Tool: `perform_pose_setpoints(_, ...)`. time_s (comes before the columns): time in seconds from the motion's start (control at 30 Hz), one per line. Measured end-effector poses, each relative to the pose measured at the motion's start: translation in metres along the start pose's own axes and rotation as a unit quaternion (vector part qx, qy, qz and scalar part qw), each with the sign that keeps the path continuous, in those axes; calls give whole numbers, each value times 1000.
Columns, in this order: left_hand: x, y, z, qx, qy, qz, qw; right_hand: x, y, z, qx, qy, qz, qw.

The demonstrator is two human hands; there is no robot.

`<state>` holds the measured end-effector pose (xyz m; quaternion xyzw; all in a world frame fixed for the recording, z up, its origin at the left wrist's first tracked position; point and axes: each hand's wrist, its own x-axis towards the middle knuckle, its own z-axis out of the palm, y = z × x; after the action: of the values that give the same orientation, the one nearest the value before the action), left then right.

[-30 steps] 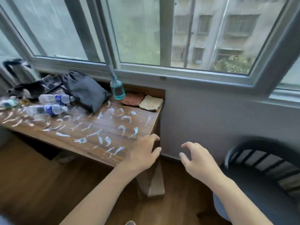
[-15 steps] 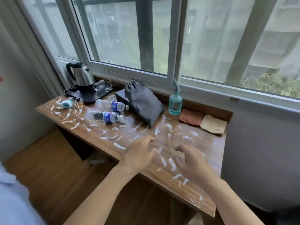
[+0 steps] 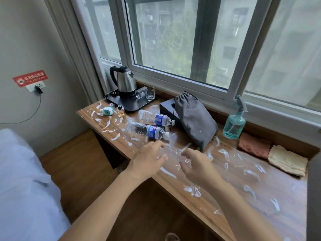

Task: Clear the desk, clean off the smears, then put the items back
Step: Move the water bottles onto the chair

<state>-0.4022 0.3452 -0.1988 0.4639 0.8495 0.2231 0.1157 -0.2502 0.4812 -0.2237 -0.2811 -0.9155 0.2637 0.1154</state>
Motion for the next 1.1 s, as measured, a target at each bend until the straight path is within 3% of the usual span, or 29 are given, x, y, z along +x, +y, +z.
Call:
perform_pose_setpoints(0.43, 138, -97, -30, 18, -31, -14, 999, 165, 18, 64, -3, -36, 49, 998)
perform_pose_setpoints(0.63, 227, -128, -30, 58, -71, 41, 995, 216, 32, 85, -14, -65, 62, 996)
perform_pose_setpoints(0.8, 299, -123, -25, 191, -126, 129, 965, 235, 35, 92, -23, -89, 59, 994)
perform_pose_setpoints(1.1, 370, -132, 1, 300, -261, 167, 902, 238, 36, 98, -36, -110, 84, 990)
